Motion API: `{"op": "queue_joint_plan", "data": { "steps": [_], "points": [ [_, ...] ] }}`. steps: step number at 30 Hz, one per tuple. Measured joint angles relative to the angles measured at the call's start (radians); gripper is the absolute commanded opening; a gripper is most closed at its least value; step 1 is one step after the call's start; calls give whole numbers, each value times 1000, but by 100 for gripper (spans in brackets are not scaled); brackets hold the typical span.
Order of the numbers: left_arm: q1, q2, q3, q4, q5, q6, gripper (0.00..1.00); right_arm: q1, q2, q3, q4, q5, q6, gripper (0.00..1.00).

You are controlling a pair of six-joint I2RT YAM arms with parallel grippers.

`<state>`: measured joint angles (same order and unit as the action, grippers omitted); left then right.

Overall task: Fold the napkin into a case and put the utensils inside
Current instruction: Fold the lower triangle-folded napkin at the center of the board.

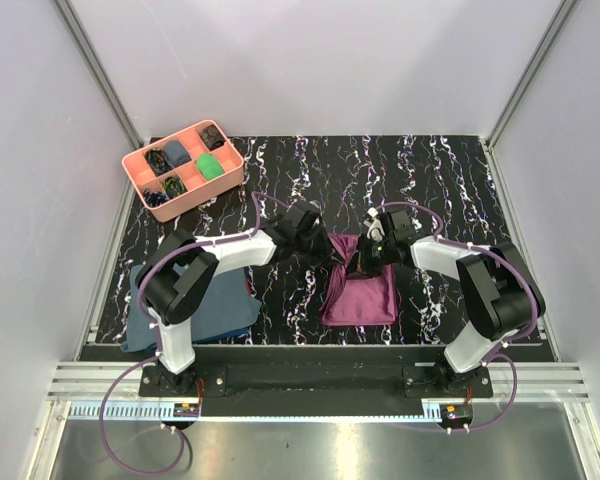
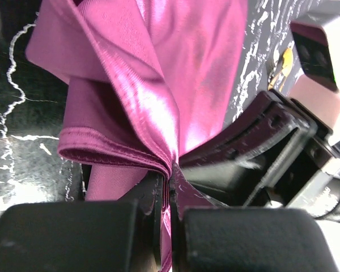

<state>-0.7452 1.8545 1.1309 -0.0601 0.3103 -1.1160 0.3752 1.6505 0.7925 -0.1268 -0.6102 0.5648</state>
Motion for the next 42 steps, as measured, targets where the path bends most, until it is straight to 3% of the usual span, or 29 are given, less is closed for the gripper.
{"op": "queue_joint_plan", "data": {
  "steps": [17, 29, 42],
  "points": [
    [-11, 21, 25, -22, -29, 1, 0, -25, 38, 0, -80, 74, -104, 2],
    [-49, 138, 128, -26, -52, 0, 0, -29, 61, -3, -57, 42, -79, 2],
    [-54, 174, 126, -19, -73, 1, 0, -30, -52, -11, -182, 125, -74, 2]
  ]
}}
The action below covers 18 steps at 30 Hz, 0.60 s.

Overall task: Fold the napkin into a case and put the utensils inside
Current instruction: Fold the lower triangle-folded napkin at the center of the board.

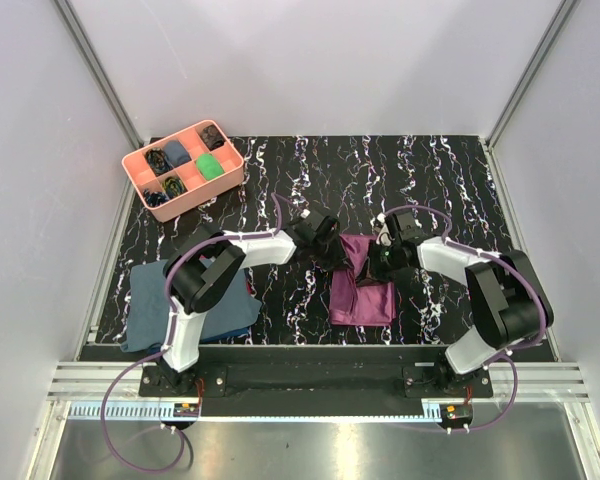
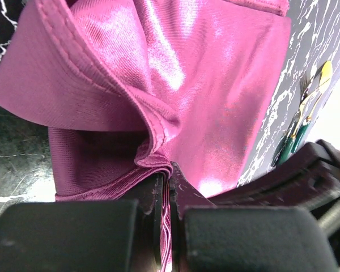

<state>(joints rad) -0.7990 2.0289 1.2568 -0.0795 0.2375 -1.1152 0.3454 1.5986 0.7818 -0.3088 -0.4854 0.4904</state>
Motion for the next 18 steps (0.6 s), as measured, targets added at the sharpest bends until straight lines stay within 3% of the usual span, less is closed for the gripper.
{"op": "queue_joint_plan", "data": {
  "steps": [18],
  "points": [
    [0, 4, 0, 22, -65, -39, 0, 6, -165, -2, -139, 26, -62, 2]
  ]
}}
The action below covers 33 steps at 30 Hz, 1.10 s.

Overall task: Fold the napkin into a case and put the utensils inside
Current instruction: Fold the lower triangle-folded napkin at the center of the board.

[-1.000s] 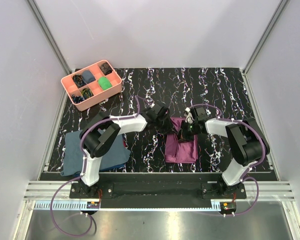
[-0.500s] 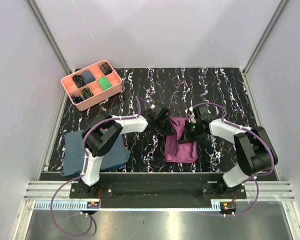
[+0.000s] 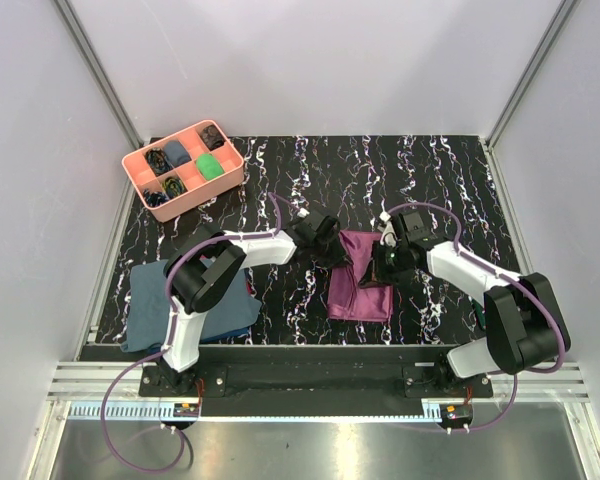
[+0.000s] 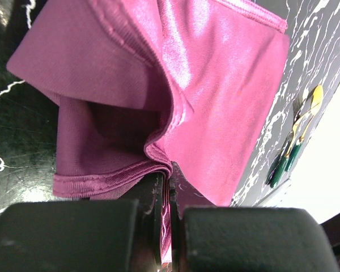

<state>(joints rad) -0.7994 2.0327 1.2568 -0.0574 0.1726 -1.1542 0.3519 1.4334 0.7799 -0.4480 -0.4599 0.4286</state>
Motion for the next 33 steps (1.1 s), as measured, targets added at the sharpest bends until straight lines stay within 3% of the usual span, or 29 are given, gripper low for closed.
{"op": "queue_joint_plan", "data": {
  "steps": [9, 18, 19, 23, 30, 33],
  "points": [
    [-1, 5, 0, 7, -18, -25, 0, 45, 41, -3, 33, -81, -3, 3],
    [-2, 5, -4, 45, -14, -36, 0, 62, 193, -2, 71, -54, 2, 2],
    [-2, 5, -8, 59, -11, -37, 4, 62, 205, -2, 74, -49, 7, 2],
    [-1, 2, -39, 101, -1, -23, 44, 61, 214, -1, 87, -51, 32, 2],
    [9, -90, -89, 102, 25, 80, 59, 60, 220, -1, 100, -51, 63, 2],
    [13, -151, -90, 55, 29, 163, 57, 60, 221, -1, 109, -52, 69, 2]
  ]
}}
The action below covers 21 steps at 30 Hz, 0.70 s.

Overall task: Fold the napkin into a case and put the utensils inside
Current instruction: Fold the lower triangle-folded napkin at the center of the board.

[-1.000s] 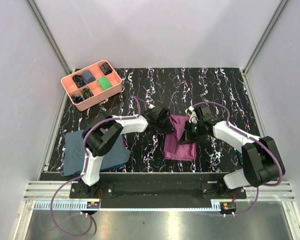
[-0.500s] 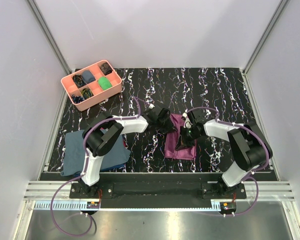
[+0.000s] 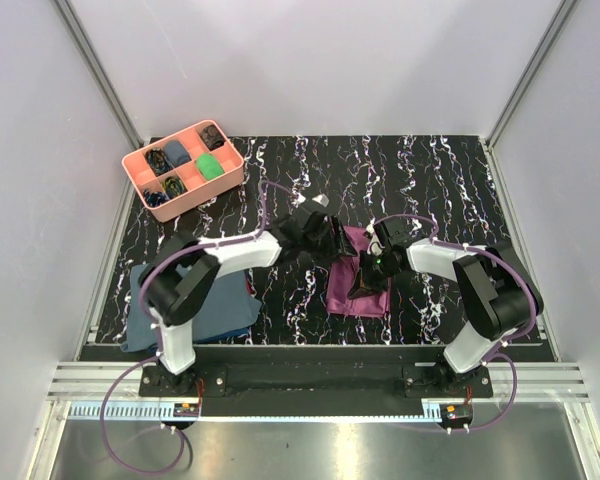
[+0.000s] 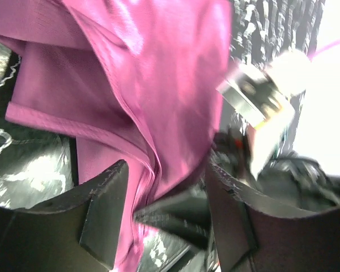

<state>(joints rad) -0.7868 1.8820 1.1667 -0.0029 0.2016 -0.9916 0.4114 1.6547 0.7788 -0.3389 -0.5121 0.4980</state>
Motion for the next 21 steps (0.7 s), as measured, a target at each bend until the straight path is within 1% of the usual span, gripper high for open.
{"op": "queue_joint_plan", "data": {
  "steps": [5, 6, 7, 9, 10, 11, 13, 15, 17, 21],
  "points": [
    [31, -127, -16, -90, 4, 147, 50, -2, 6, 2, 5, -5, 5, 2],
    [45, -148, -16, -112, 0, 178, 48, -2, 6, 2, 5, -5, 5, 2],
    [64, -167, -16, -133, -2, 212, 43, -3, 6, 2, 5, -5, 5, 2],
    [106, -184, -6, -187, -6, 272, 43, -3, 6, 2, 5, -5, 6, 2],
    [127, -183, 2, -208, -5, 295, 49, -3, 6, 2, 5, -5, 6, 2],
    [151, -177, 13, -234, 0, 322, 51, -3, 7, 2, 5, -5, 6, 2],
    [196, -146, 47, -282, 21, 371, 51, -4, 8, 3, 5, -6, 7, 2],
    [220, -107, 74, -306, 35, 396, 45, -4, 8, 3, 5, -6, 7, 2],
    [223, -62, 90, -311, 54, 405, 35, -4, 8, 3, 5, -6, 7, 2],
    [211, 3, 85, -310, 72, 396, 26, -4, 8, 3, 5, -6, 7, 1]
  ]
}}
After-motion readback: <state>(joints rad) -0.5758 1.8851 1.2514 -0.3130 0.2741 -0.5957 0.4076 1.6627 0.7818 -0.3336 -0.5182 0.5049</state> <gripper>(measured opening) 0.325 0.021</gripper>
